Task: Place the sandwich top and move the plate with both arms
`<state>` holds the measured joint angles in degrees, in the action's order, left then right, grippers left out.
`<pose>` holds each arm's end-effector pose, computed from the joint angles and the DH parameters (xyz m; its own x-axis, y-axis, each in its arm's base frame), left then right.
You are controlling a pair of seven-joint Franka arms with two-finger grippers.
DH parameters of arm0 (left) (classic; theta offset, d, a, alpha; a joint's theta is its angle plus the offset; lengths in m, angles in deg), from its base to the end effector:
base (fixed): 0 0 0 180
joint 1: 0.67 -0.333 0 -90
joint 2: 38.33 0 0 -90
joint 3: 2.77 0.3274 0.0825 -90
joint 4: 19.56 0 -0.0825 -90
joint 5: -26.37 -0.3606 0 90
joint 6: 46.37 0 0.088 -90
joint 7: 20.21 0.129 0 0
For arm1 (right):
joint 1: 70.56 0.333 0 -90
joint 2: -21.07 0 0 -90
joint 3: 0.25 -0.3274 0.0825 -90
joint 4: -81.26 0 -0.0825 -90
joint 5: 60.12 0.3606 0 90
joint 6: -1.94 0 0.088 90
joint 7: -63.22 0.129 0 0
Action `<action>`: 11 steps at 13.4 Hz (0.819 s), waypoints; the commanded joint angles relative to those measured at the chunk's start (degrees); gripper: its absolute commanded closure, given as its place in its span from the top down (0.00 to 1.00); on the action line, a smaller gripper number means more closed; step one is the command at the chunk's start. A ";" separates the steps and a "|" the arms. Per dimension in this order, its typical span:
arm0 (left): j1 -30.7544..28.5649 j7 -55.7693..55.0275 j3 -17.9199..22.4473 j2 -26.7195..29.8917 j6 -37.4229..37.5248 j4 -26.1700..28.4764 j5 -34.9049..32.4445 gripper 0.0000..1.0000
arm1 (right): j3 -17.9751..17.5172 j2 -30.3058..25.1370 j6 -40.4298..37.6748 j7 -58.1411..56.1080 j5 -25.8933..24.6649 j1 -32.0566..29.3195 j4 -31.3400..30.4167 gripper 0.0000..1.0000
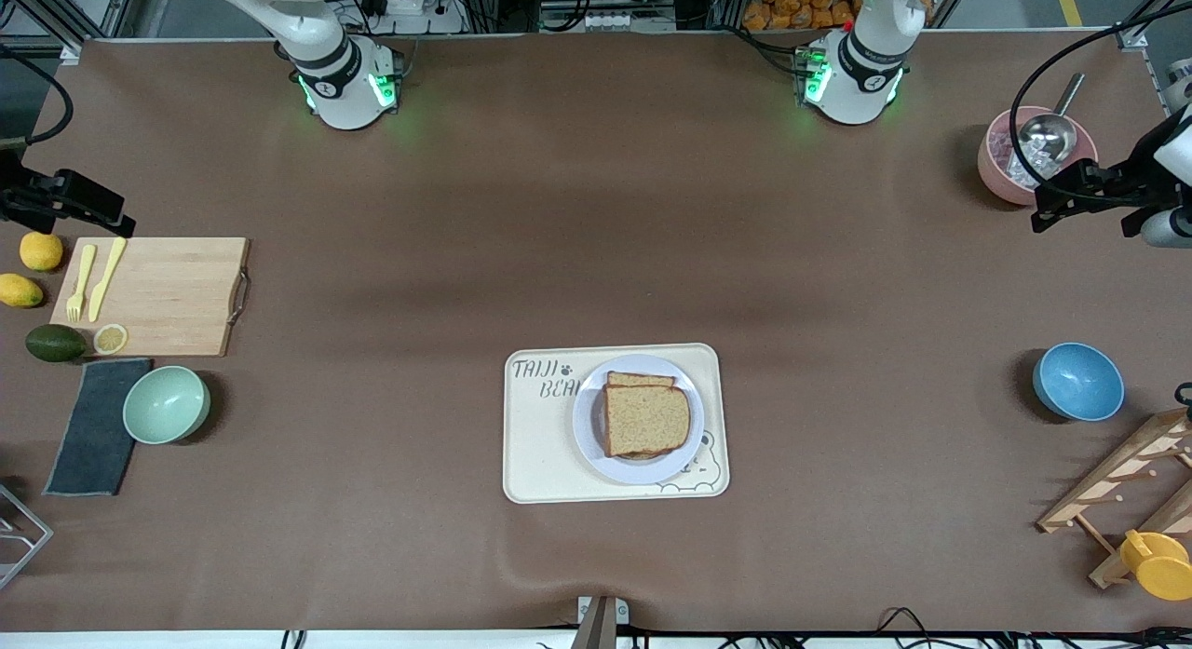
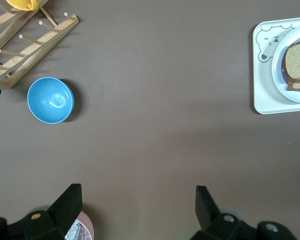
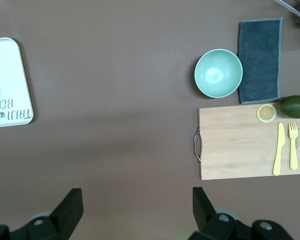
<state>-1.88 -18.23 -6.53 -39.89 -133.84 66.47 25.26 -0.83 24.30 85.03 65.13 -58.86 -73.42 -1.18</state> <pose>0.5355 -0.0207 0.6265 0.9969 -0.0781 -0.0026 -0.0781 -0.9968 -0.0175 0.5359 -0.0185 0.6319 0.9965 -0.0704 -0.0457 -0.0714 -0.9972 -0.0210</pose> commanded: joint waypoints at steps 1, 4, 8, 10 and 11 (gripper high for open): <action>-0.81 -0.57 -0.81 1.30 0.55 0.45 -0.65 1.00 | -1.00 -0.42 0.40 0.20 -0.64 -1.35 -0.54 0.96; -0.63 -1.01 -0.81 1.30 0.63 0.10 -0.56 1.00 | -1.00 -0.33 0.40 0.11 -0.64 -1.35 -0.54 0.96; -0.63 -1.10 -0.81 1.30 1.07 0.01 -0.56 1.00 | -1.00 -0.42 0.40 0.11 -0.64 -1.35 -0.54 0.96; -0.72 -1.01 -0.81 1.30 1.07 0.01 -0.56 1.00 | -1.00 -0.33 0.40 0.11 -0.64 -1.35 -0.54 0.96; -0.63 -1.10 -0.89 1.30 1.07 0.01 -0.56 1.00 | -1.00 -0.42 0.40 0.11 -0.64 -1.35 -0.54 0.96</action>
<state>-1.96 -18.23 -6.59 -39.74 -133.76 66.28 25.26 -0.82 24.31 85.03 65.13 -58.86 -73.43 -1.18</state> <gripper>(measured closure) 0.000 0.031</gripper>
